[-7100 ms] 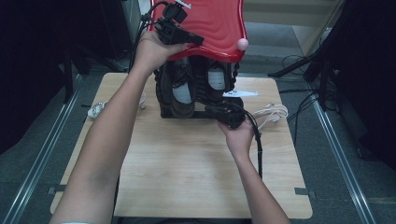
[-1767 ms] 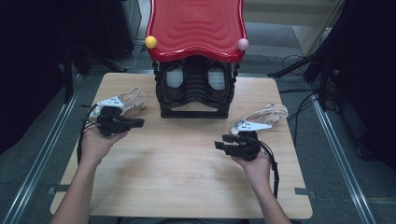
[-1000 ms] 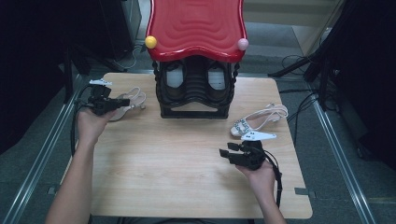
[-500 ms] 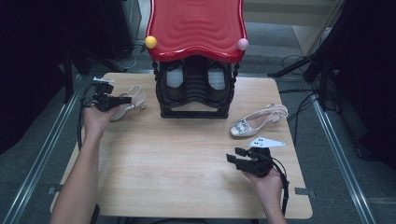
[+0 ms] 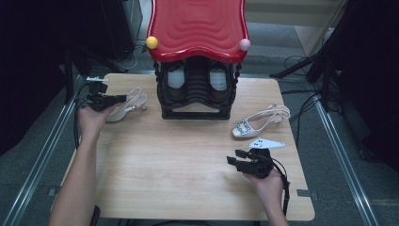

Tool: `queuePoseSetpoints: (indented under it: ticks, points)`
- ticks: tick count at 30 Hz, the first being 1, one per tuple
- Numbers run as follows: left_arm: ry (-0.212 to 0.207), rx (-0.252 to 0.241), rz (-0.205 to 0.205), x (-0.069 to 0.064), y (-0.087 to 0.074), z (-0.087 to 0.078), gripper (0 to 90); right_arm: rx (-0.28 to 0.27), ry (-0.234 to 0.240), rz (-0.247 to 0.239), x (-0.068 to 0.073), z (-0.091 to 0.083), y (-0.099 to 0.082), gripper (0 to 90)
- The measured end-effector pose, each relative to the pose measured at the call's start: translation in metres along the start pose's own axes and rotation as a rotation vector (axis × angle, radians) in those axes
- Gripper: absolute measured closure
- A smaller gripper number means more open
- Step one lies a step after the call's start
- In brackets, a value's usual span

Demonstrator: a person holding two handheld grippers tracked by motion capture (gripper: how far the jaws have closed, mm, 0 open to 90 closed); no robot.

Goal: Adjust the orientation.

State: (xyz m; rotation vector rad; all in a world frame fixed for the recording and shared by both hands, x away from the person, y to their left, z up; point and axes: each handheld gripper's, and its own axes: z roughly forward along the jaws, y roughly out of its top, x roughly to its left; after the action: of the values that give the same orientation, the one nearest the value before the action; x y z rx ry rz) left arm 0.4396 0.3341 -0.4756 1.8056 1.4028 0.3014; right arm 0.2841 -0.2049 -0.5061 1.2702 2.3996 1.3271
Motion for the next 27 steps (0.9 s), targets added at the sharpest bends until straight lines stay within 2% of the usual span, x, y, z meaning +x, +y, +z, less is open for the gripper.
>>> queuePoseSetpoints:
  ticks: [2, 6, 7, 9, 11, 16, 19, 27]
  points:
    - [-0.009, 0.033, 0.007, -0.001, -0.002, 0.007, 89.7, 0.006, 0.003, -0.003, 0.0, 0.001, 0.0, 50.0]
    - [-0.038, 0.042, 0.007, -0.005, -0.003, 0.014, 89.7, 0.014, 0.001, -0.001, 0.0, 0.002, -0.001, 50.0]
    - [-0.059, 0.054, 0.017, -0.006, -0.003, 0.015, 89.7, 0.018, 0.002, -0.002, -0.001, 0.003, -0.001, 50.0]
    - [-0.064, 0.063, 0.02, -0.008, -0.004, 0.015, 89.7, 0.017, 0.002, 0.0, -0.001, 0.003, -0.001, 50.0]
    - [-0.078, 0.086, 0.027, -0.011, -0.005, 0.014, 89.7, 0.02, 0.004, 0.001, -0.001, 0.003, -0.001, 49.9]
    - [-0.089, 0.089, 0.024, -0.012, -0.01, 0.011, 89.6, 0.018, 0.011, -0.004, -0.002, 0.004, 0.001, 49.9]
    - [-0.104, 0.087, -0.003, -0.012, -0.015, 0.007, 89.4, 0.021, 0.016, -0.009, -0.002, 0.007, 0.002, 49.7]
    - [-0.108, 0.102, 0.006, -0.012, -0.024, -0.003, 88.2, 0.024, 0.048, -0.021, 0.0, 0.017, 0.009, 49.6]
